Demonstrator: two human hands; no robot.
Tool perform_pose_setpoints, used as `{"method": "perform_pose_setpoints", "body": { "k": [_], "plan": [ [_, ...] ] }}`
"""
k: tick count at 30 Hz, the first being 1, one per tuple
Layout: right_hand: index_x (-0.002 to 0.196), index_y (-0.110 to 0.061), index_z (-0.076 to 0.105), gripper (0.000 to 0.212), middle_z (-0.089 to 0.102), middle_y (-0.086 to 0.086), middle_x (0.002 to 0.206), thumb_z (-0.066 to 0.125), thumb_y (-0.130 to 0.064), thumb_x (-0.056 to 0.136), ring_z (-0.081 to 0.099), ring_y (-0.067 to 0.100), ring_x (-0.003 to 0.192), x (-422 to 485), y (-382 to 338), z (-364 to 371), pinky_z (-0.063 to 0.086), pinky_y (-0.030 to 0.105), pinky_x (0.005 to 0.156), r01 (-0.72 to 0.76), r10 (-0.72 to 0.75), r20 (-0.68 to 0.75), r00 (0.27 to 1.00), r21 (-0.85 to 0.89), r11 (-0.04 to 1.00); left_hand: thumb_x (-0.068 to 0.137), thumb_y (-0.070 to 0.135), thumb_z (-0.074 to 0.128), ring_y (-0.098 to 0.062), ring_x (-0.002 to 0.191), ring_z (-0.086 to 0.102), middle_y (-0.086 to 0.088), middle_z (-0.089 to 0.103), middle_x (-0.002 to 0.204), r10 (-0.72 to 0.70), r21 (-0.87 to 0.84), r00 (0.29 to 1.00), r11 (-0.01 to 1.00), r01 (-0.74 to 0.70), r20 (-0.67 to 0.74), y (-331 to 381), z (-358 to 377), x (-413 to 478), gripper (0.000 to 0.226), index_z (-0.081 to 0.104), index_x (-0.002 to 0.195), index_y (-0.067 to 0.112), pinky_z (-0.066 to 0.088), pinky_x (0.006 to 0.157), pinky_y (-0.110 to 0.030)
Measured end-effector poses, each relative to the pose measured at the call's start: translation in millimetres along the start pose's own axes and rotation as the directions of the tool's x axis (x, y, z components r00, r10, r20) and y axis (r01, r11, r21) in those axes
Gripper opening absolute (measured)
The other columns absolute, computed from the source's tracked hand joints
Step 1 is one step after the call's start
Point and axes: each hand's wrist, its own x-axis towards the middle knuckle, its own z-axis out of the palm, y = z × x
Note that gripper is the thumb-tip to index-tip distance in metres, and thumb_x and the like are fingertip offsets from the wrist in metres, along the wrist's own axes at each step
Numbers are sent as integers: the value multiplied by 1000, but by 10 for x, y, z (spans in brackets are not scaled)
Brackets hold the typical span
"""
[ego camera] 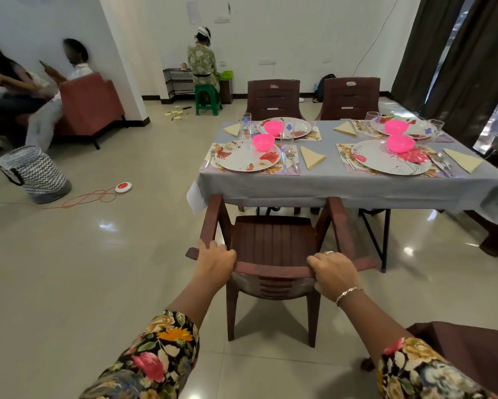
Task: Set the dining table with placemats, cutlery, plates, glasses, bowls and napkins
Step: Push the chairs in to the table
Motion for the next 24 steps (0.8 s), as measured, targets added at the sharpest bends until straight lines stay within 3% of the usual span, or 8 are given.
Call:
{"method": "perform_pose_setpoints", "body": {
  "k": [5, 8, 9, 12, 15, 19, 22, 24],
  "plan": [
    [89, -10, 70, 56, 64, 6, 86, 77, -5, 34, 64, 26, 76, -204, -104, -43, 56, 33, 59, -61, 64, -74, 995, 45, 997, 92, 29, 50, -37, 141, 21, -20, 23, 151, -159, -142, 985, 979, 147, -73, 236, 133, -352, 72, 10, 150, 13, 23, 106, -61],
    [108, -4, 67, 63, 63, 13, 106, 74, -2, 45, 63, 32, 96, -540, -301, -134, 55, 39, 75, -142, 150, -145, 978, 66, 988, 73, 34, 73, -38, 133, 39, -23, 38, 145, -53, -201, 969, 980, 4, -242, 433, 270, -778, 84, 36, 144, 11, 43, 95, -57],
    [109, -4, 66, 64, 63, 14, 109, 74, -2, 46, 63, 32, 98, -689, -390, -154, 55, 39, 75, -166, 177, -138, 974, 87, 982, 70, 33, 75, -38, 131, 42, -23, 41, 143, -44, -225, 959, 974, -21, -280, 500, 308, -936, 83, 39, 142, 12, 46, 92, -55],
    [104, -11, 67, 68, 63, 11, 105, 78, -6, 37, 65, 29, 90, -1232, -680, -207, 56, 33, 66, -191, 201, -71, 977, 132, 973, 91, 34, 49, -32, 144, 13, -17, 11, 156, -9, -246, 987, 969, -31, -159, 710, 431, -1388, 76, 6, 151, 15, 28, 108, -50],
    [104, -18, 59, 71, 63, 7, 101, 75, -8, 35, 66, 24, 80, -1895, -950, -296, 54, 29, 59, -179, 184, -24, 983, 132, 975, 96, 37, 39, -29, 146, 5, -14, 1, 158, 25, -257, 994, 965, -52, -106, 959, 453, -1848, 72, -3, 151, 15, 20, 111, -47],
    [104, -21, 49, 49, 60, 4, 102, 46, -8, 57, 64, 23, 78, -2802, -1243, -432, 52, 28, 60, -267, 268, 12, 963, 103, 958, 97, 35, 36, -28, 145, 5, -13, 0, 158, 121, -275, 991, 952, -133, -60, 1395, 606, -2446, 70, -4, 151, 15, 19, 112, -46],
    [99, -20, 57, 63, 62, 6, 100, 69, -4, 40, 65, 24, 77, -3584, -1384, -607, 55, 29, 58, -284, 281, 52, 958, 93, 954, 96, 39, 42, -28, 144, 14, -14, 9, 157, 216, -283, 976, 934, -219, -41, 1775, 563, -2889, 72, 4, 151, 13, 19, 113, -45],
    [89, -22, 64, 65, 65, 5, 93, 74, -7, 27, 66, 21, 73, -4079, -1417, -793, 54, 26, 55, -301, 293, 126, 948, 49, 952, 77, 47, 68, -30, 128, 45, -21, 42, 140, 317, -283, 941, 898, -337, -116, 2024, 490, -3132, 81, 39, 141, 6, 37, 104, -45]
  ]
}}
